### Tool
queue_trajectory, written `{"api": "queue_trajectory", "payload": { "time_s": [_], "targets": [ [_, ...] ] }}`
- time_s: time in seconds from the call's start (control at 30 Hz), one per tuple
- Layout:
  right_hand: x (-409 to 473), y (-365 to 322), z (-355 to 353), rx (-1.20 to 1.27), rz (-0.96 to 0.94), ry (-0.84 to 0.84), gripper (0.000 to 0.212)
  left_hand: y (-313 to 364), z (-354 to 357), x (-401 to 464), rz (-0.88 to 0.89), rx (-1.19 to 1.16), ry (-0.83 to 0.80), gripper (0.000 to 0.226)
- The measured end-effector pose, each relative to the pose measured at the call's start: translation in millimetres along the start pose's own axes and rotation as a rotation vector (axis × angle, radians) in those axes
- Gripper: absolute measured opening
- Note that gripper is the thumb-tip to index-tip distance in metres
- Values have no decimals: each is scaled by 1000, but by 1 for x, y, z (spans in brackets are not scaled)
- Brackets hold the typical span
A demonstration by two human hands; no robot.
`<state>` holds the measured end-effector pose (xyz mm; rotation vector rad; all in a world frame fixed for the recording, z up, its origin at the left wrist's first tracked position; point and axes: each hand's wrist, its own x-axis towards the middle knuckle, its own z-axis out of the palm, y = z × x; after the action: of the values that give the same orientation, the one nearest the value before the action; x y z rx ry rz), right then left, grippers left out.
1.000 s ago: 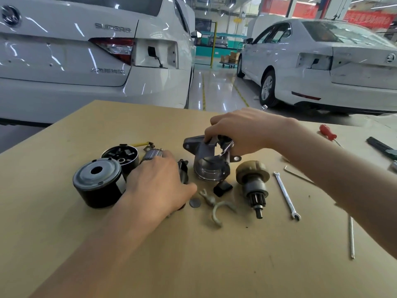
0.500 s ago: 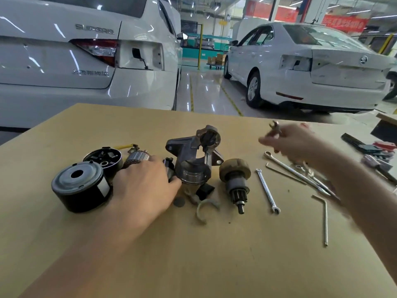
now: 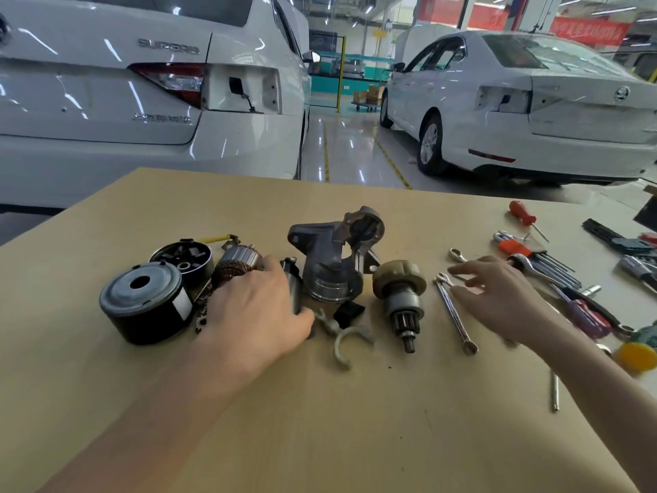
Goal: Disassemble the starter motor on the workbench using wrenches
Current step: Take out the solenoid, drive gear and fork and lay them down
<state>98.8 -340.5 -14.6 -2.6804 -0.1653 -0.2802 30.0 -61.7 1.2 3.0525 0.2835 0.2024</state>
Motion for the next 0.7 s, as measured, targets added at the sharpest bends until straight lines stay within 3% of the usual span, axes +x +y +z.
{"api": "queue_trajectory", "payload": {
  "time_s": [0.13, 0.2, 0.37, 0.47, 0.57, 0.7],
  "targets": [
    [-3, -3, 1, 42, -100, 83, 27, -2, -2, 3, -5, -94, -51, 48],
    [-5, -6, -2, 89, -146, 149, 26, -7, -9, 9, -39, -281, -135, 41],
    [-10, -19, -6, 186, -228, 247, 30, -24, -31, 20, -166, -1275, -236, 29],
    [-13, -27, 1, 275, -208, 200, 24, -23, -41, 17, -118, -1843, -349, 31],
    [-14, -28, 4, 291, -188, 166, 21, -16, -44, 10, -62, -2176, -493, 39],
    [-17, -34, -1, 345, -217, 201, 22, -7, -37, 6, 9, -2456, -570, 45]
  ]
}}
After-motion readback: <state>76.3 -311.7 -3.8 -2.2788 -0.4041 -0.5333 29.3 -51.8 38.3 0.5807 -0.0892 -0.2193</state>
